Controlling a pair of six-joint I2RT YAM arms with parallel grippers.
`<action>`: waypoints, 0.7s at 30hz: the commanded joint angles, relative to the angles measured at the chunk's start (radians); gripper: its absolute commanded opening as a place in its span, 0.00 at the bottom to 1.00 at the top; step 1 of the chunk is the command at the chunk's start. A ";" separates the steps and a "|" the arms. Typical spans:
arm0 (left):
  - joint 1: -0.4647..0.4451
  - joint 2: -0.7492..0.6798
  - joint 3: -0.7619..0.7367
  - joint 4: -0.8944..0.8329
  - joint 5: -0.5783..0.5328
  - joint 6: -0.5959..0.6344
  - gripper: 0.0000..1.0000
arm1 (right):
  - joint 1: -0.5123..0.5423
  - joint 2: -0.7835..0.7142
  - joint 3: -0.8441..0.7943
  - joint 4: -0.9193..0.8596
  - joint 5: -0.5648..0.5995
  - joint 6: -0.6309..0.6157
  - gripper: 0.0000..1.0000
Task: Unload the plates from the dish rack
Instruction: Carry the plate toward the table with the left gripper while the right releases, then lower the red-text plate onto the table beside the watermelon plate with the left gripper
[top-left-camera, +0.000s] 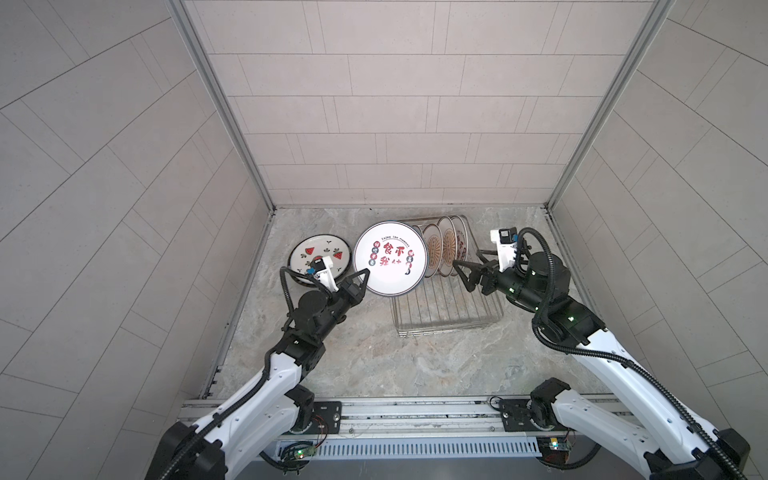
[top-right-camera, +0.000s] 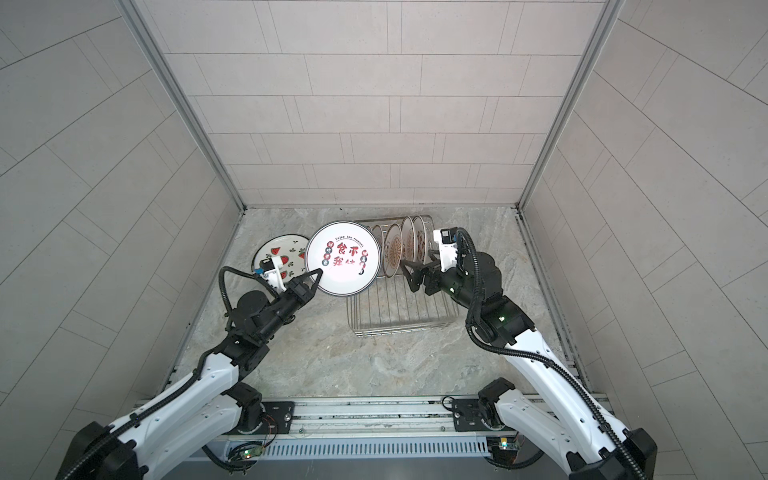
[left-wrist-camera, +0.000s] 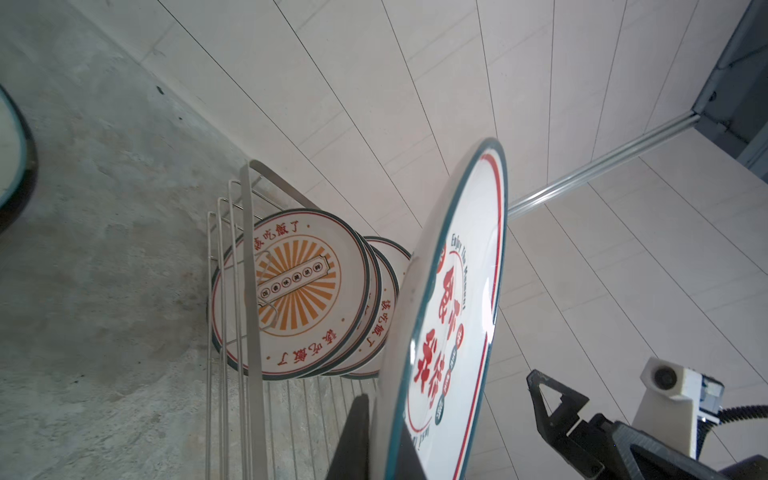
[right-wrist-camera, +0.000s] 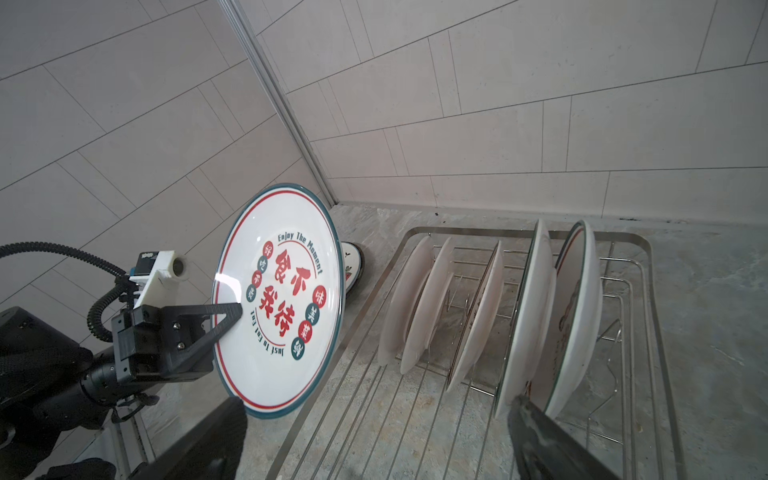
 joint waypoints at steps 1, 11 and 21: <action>0.025 -0.078 -0.013 -0.020 -0.033 -0.046 0.00 | 0.031 0.020 0.035 -0.012 -0.017 -0.048 1.00; 0.147 -0.128 -0.022 -0.187 -0.021 -0.161 0.00 | 0.214 0.147 0.156 -0.147 0.010 -0.237 1.00; 0.178 -0.116 -0.009 -0.314 -0.020 -0.200 0.00 | 0.322 0.211 0.206 -0.212 0.089 -0.335 1.00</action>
